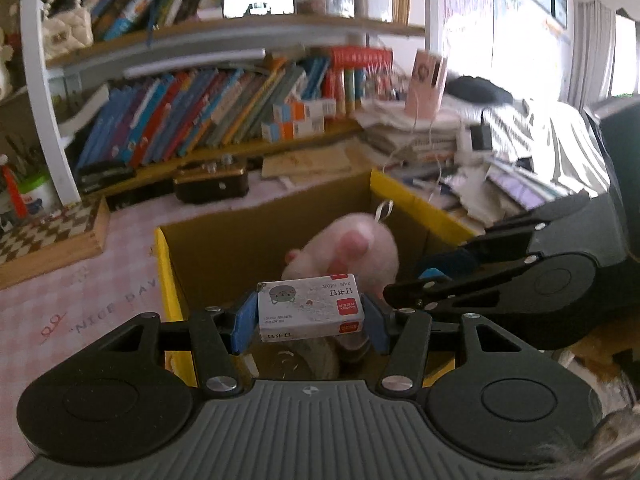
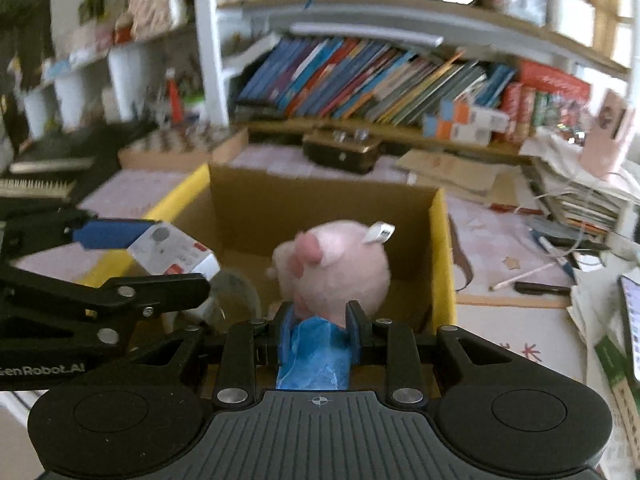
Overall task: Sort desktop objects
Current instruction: 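Lower both tools into the box and open them, releasing both objects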
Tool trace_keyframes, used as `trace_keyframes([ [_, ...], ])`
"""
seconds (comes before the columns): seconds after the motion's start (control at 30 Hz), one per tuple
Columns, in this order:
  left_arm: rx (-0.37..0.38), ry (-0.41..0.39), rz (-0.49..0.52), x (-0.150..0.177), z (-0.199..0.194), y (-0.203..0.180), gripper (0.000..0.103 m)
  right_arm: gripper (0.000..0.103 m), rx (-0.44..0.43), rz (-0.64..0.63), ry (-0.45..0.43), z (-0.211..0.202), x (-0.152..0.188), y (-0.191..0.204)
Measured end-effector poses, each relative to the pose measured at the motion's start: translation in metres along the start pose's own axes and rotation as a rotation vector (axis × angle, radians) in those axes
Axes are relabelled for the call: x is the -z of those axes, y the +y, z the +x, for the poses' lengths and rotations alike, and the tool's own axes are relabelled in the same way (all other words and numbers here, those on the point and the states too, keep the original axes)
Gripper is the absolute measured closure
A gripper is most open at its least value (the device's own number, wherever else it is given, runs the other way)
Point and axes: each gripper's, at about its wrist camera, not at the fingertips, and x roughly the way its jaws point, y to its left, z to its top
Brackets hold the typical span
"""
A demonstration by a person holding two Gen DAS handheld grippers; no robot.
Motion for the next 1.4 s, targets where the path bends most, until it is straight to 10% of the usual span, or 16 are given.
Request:
trace_keyframes([
  [0.7, -0.024, 0.082, -0.020, 0.016, 0.017, 0.001, 0.049, 0.074, -0.089, -0.047, 0.157, 0.041, 0.001, -0.002],
  [1.0, -0.120, -0.144, -0.070, 0.008, -0.036, -0.001, 0.038, 0.062, -0.103, 0.039, 0.055, 0.010, 0.003, -0.003],
  [1.4, -0.238, -0.249, -0.168, 0.027, -0.121, 0.023, 0.019, 0.052, -0.034, 0.120, -0.153, -0.058, 0.009, 0.016],
])
